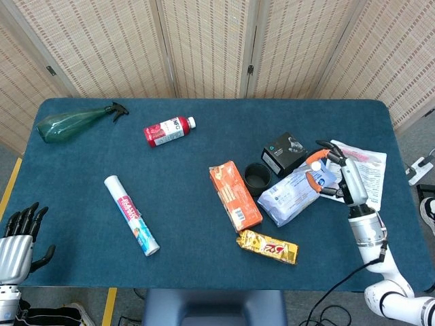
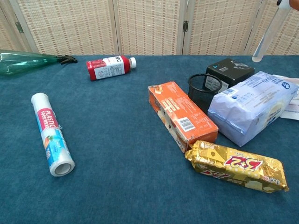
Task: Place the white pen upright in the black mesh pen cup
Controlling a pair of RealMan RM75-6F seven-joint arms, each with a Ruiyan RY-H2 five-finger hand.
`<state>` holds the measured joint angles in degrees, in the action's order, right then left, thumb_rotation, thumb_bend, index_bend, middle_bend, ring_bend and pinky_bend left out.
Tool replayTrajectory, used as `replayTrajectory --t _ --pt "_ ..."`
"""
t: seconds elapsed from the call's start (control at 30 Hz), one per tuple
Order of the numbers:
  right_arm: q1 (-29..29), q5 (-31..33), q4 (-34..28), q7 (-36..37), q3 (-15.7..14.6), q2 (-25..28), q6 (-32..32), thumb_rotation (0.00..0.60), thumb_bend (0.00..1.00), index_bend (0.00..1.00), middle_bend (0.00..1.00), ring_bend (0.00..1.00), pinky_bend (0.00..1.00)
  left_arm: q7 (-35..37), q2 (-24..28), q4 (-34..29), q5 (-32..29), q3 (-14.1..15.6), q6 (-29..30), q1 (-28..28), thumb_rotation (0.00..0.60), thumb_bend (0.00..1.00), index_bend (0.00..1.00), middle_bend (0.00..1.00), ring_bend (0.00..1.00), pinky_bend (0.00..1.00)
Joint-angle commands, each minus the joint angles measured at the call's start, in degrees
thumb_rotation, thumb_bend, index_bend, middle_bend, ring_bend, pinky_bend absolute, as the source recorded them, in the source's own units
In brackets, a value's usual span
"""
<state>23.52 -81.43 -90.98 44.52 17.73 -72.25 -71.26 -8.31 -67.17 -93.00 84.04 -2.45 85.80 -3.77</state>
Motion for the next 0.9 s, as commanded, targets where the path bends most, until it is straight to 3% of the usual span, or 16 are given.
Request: replayTrajectory --t 0.03,0.13,0.23,0.5,0.67,0.77,0.9 --pt "-0.5 1.3 -5.6 18.6 -0.7 3.0 4.2 0.600 0.39 0.63 0.42 0.15 0.09 0.0 0.0 0.0 0.0 0.0 0.0 0.0 0.600 0.39 0.12 0.04 0.05 0.09" --pt "-0.8 0.9 -6.7 25.5 -1.2 5.0 5.9 0.600 0.39 0.63 0.42 0.15 0.09 -0.1 -0.1 0.0 0.1 0.0 0.0 -0.1 0.600 0.39 0.12 0.04 0.05 0.09" --pt "-1.0 1.1 -5.7 24.7 -1.6 5.5 6.1 0.600 0.39 0.63 0.42 0.15 0.09 -0.1 -0.1 0.0 0.1 0.0 -0.2 -0.2 0.600 0.39 0.12 0.04 0.05 0.09" --pt "-0.9 3.9 0.4 -2.6 -1.5 0.0 -0.9 0.600 0.46 0.63 0.43 0.17 0.12 -0.3 -0.2 -0.1 0.1 0.0 -0.3 -0.3 0.600 0.39 0.12 0.04 0.05 0.09" --pt "-0.7 3.3 4.4 -15.6 -1.5 -3.1 -5.2 0.600 0.46 0.63 0.43 0.18 0.16 -0.4 -0.3 -0.1 0.1 0.0 -0.4 -0.4 0.600 0.39 0.12 0.04 0.05 0.09" --pt "-0.9 3.9 3.5 -15.5 -1.5 -3.6 -5.2 0.600 0.46 0.63 0.43 0.18 0.16 -0.5 -0.3 -0.1 0.0 0.0 -0.5 -0.5 0.600 0.39 0.12 0.04 0.05 0.09" --pt "-1.2 5.4 -1.1 -6.2 -1.4 -1.4 -0.8 0.600 0.46 0.63 0.43 0.18 0.16 -0.4 -0.4 0.0 0.1 0.0 -0.5 -0.5 0.600 0.39 0.12 0.04 0.05 0.09"
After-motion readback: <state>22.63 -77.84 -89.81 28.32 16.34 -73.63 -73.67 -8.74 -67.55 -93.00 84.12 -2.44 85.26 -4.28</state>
